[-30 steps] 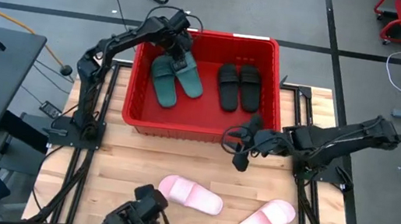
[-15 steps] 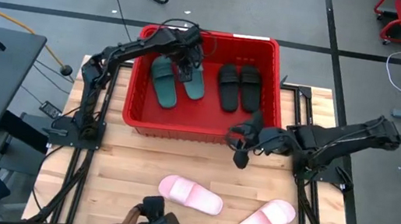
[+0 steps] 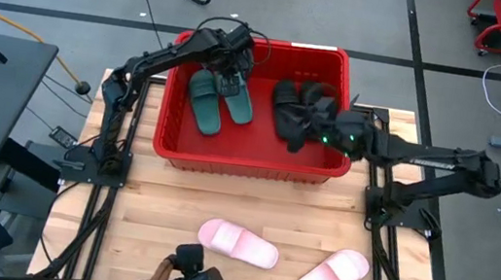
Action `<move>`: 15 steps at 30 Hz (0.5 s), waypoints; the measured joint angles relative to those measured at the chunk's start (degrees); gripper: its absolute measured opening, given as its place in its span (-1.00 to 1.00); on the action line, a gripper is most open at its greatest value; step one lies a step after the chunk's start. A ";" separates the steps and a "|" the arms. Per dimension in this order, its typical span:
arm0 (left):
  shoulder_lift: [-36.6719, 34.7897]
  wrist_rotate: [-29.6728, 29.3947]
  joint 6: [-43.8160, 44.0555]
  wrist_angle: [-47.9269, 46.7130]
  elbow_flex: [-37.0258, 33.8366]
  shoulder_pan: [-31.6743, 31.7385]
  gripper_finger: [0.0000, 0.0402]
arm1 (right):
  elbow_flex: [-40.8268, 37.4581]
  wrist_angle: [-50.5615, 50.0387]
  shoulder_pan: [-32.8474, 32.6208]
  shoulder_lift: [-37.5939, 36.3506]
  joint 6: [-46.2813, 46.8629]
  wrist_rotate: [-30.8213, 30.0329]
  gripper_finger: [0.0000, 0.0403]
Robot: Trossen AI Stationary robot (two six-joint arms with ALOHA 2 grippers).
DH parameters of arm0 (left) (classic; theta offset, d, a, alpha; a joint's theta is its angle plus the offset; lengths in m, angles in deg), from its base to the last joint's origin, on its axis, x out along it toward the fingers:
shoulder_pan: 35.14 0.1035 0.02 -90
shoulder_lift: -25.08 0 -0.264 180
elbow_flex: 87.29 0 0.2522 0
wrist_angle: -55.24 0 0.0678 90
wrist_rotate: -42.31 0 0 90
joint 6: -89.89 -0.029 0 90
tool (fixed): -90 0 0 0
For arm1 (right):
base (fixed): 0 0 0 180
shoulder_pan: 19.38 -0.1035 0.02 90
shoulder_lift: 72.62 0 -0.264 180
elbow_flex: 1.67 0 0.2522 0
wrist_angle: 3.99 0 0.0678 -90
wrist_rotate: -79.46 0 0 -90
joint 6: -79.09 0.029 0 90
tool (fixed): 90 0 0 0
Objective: Pick and place slides into bin
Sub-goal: Put the green slide into the container
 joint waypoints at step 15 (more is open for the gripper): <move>0.00 -6.44 3.14 -6.29 12.90 -5.13 -0.06 | 0.00 8.19 16.82 17.74 -2.77 21.40 -0.20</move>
